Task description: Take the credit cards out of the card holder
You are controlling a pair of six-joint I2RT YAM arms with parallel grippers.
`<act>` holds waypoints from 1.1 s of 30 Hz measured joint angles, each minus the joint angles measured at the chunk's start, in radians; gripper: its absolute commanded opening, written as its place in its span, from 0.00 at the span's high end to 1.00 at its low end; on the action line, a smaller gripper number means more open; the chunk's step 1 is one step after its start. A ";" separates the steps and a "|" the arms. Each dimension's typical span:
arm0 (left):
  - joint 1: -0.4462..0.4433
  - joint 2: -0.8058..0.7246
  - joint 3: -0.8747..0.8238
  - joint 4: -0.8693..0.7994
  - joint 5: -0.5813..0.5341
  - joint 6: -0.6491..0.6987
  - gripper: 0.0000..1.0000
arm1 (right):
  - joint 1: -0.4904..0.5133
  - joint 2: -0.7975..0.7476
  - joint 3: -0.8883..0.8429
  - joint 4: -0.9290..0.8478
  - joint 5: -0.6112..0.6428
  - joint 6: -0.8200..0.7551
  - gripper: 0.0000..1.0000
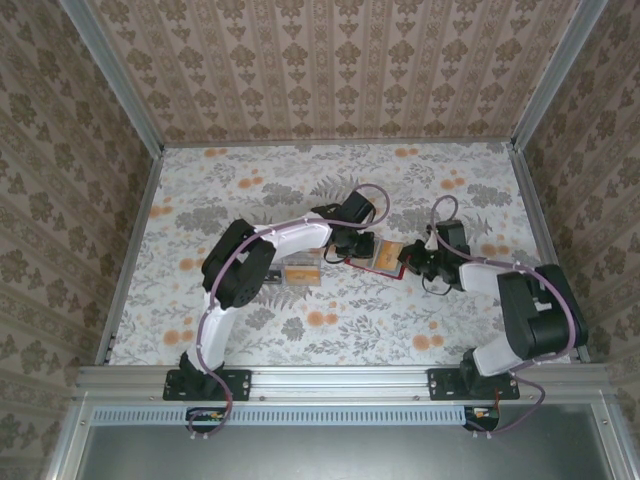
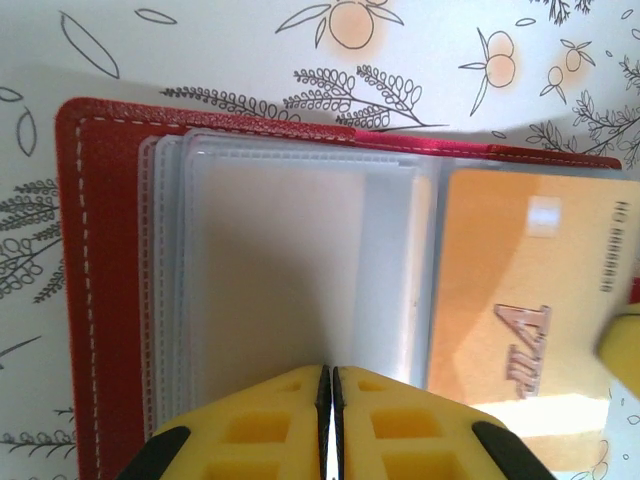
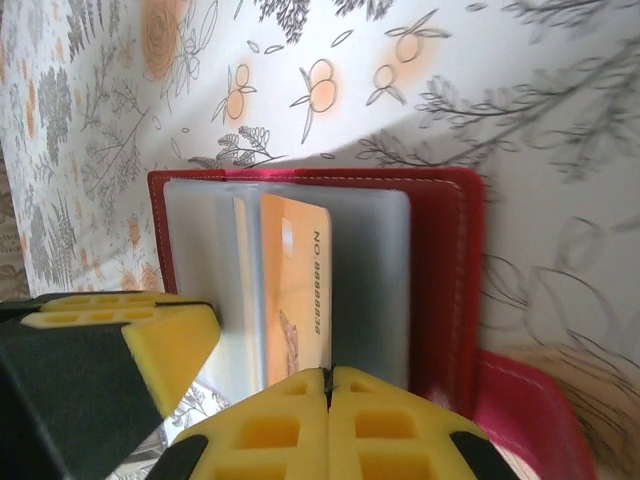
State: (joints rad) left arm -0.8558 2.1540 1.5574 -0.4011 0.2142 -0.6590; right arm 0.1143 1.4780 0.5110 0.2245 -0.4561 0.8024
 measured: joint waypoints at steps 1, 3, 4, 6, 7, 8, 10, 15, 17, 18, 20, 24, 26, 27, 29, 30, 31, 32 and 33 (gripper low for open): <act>0.000 0.000 0.000 0.000 0.002 0.000 0.86 | -0.009 -0.028 -0.011 -0.014 0.000 -0.006 1.00; 0.000 0.000 0.000 0.001 0.003 0.000 0.86 | -0.021 -0.094 -0.027 -0.052 0.006 -0.019 1.00; 0.000 0.000 0.000 0.001 0.004 0.000 0.86 | -0.026 -0.137 -0.032 -0.079 0.009 -0.026 1.00; 0.000 0.000 0.000 0.003 0.009 -0.001 0.84 | -0.029 -0.212 -0.032 -0.124 0.019 -0.045 1.00; 0.000 0.000 0.000 0.003 0.012 -0.002 0.83 | -0.029 -0.256 -0.032 -0.150 0.025 -0.056 1.00; 0.000 0.000 0.002 0.003 0.014 -0.002 0.82 | -0.029 -0.296 -0.032 -0.174 0.031 -0.068 1.00; 0.000 -0.003 0.004 0.003 0.017 -0.002 0.77 | -0.029 -0.371 -0.027 -0.225 0.041 -0.091 1.00; -0.001 -0.071 0.003 -0.026 -0.009 0.002 0.43 | -0.014 -0.499 0.030 -0.360 0.076 -0.161 1.00; -0.001 -0.149 -0.008 -0.029 -0.045 0.008 0.33 | 0.017 -0.520 0.068 -0.399 0.097 -0.195 1.00; -0.001 -0.200 -0.021 -0.028 -0.068 0.011 0.28 | 0.034 -0.523 0.085 -0.412 0.106 -0.208 1.00; -0.001 -0.322 -0.060 -0.023 -0.121 0.016 0.20 | 0.087 -0.518 0.131 -0.444 0.127 -0.247 1.00; 0.004 -0.565 -0.162 -0.013 -0.235 0.017 0.05 | 0.219 -0.457 0.233 -0.496 0.174 -0.332 1.00; 0.014 -0.682 -0.230 -0.015 -0.303 0.008 0.00 | 0.297 -0.399 0.300 -0.521 0.196 -0.387 1.00; 0.021 -0.727 -0.261 -0.019 -0.330 0.006 0.00 | 0.328 -0.373 0.330 -0.531 0.204 -0.413 1.00; 0.041 -0.835 -0.340 -0.038 -0.394 0.002 0.00 | 0.398 -0.309 0.404 -0.557 0.226 -0.477 1.00; 0.050 -0.873 -0.366 -0.050 -0.414 -0.001 0.00 | 0.424 -0.282 0.433 -0.568 0.236 -0.506 1.00; 0.064 -0.921 -0.398 -0.069 -0.437 -0.004 0.00 | 0.455 -0.248 0.468 -0.578 0.248 -0.544 1.00; 0.080 -0.970 -0.428 -0.089 -0.457 -0.008 0.00 | 0.486 -0.217 0.500 -0.590 0.262 -0.577 1.00; 0.095 -1.012 -0.454 -0.102 -0.472 -0.011 0.00 | 0.512 -0.191 0.525 -0.598 0.272 -0.608 1.00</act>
State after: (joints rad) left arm -0.7609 1.1419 1.1034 -0.5034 -0.2577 -0.6704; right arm 0.6262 1.2873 1.0355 -0.3733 -0.1837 0.1947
